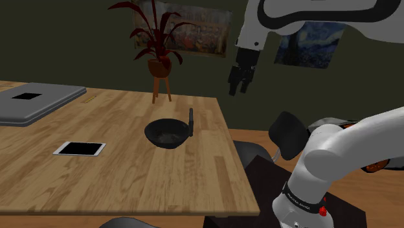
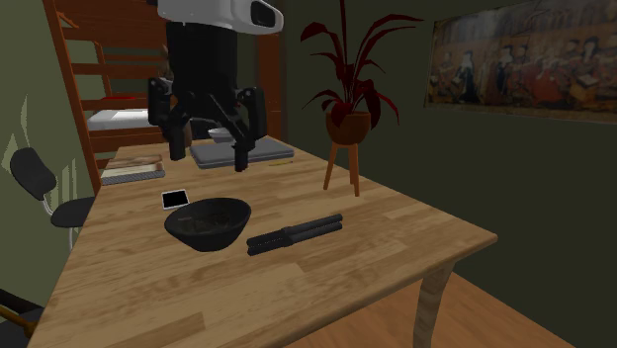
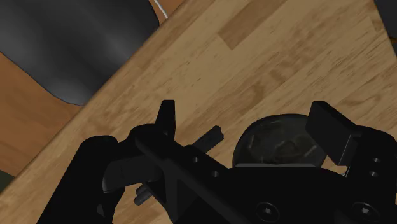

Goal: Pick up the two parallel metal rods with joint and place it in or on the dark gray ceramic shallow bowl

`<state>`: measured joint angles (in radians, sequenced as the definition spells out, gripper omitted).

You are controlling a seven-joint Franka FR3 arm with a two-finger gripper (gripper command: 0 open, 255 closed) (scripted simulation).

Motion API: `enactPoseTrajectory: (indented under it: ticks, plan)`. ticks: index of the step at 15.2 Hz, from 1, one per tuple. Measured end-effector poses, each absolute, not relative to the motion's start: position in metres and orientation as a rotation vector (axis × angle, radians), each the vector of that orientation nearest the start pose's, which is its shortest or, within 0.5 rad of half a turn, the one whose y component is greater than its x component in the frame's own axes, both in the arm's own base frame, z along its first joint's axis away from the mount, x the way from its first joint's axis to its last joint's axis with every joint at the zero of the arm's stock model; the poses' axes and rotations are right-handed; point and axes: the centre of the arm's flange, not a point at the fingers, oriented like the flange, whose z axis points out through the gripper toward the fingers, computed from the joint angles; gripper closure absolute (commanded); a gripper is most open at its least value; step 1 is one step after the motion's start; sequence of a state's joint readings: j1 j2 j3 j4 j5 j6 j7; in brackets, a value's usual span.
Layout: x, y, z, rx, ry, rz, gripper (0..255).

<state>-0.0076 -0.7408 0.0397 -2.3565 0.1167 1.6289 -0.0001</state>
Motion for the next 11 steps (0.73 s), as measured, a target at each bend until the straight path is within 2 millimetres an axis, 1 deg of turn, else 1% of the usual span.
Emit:
enactPoseTrajectory:
  ticks: [1,2,4,6,7,8,10,11]
  plan:
    - [0.324,0.026,0.581,-3.051,-0.024,-0.018,0]
    - [0.329,0.027,0.577,-3.052,-0.003,-0.016,0]
    - [0.345,0.031,0.565,-3.054,0.07,-0.011,0]
    - [0.365,0.035,0.552,-3.055,0.159,-0.005,0]
    - [0.375,0.038,0.54,-3.054,0.203,-0.001,0]
    - [0.386,0.042,0.534,-3.052,0.249,0.001,0]
    - [0.411,0.039,0.518,-3.046,0.342,0.005,0]
    - [0.418,0.039,0.51,-3.042,0.389,0.008,0]
